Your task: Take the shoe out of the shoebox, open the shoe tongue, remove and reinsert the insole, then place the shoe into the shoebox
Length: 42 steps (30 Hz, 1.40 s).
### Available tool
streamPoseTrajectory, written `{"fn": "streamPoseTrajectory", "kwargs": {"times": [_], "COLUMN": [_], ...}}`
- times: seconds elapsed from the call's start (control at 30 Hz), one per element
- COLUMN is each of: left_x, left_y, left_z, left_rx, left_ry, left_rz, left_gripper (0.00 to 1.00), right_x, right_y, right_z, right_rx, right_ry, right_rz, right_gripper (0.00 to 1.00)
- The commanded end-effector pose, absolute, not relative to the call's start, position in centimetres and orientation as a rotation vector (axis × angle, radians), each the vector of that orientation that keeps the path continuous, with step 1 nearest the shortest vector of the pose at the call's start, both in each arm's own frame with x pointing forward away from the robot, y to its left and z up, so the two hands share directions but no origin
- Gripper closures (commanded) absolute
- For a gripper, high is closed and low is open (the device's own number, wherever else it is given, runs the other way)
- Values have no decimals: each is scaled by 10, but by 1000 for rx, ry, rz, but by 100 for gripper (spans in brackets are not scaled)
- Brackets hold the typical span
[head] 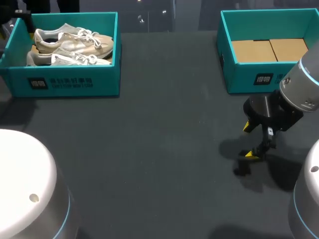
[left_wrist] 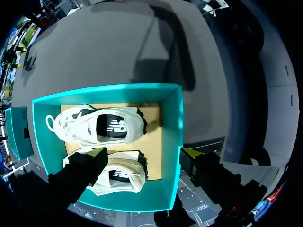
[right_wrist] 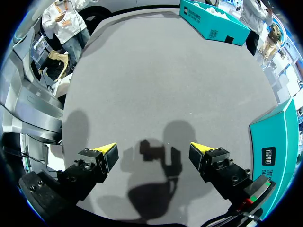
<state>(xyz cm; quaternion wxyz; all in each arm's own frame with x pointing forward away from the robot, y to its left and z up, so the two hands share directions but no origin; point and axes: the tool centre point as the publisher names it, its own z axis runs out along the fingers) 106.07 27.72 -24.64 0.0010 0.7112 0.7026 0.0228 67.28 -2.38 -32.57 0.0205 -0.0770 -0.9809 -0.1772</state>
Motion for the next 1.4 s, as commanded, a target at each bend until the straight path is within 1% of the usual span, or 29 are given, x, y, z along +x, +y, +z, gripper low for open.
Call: {"fn": "streamPoseTrajectory", "kwargs": {"times": [0.03, 0.2, 0.53, 0.9, 1.17, 1.33, 1.4], "left_x": [1062, 1053, 1029, 1030, 1036, 1040, 1041], "left_y": [277, 275, 269, 271, 271, 271, 271], "left_z": [-246, -248, -281, -316, -337, -345, -347], "left_rx": [2236, 2240, 2269, 2240, 2221, 2207, 2203], "left_ry": [2207, 2191, 2177, 2223, 2266, 2280, 2282], "left_rz": [70, 65, 64, 80, 105, 104, 105], "left_gripper": [0, 0, 0, 0, 4, 13, 14], "right_x": [671, 671, 671, 671, 671, 671, 671], "right_y": [-24, -24, -24, -24, -24, -24, -24], "right_z": [-326, -326, -326, -326, -326, -326, -326], "right_rx": [-239, -239, -239, -239, -239, -239, -239], "right_ry": [-3045, -3045, -3045, -3045, -3045, -3045, -3045], "right_rz": [-548, -548, -548, -548, -548, -548, -548], "right_gripper": [0, 0, 0, 0, 0, 0, 0]}}
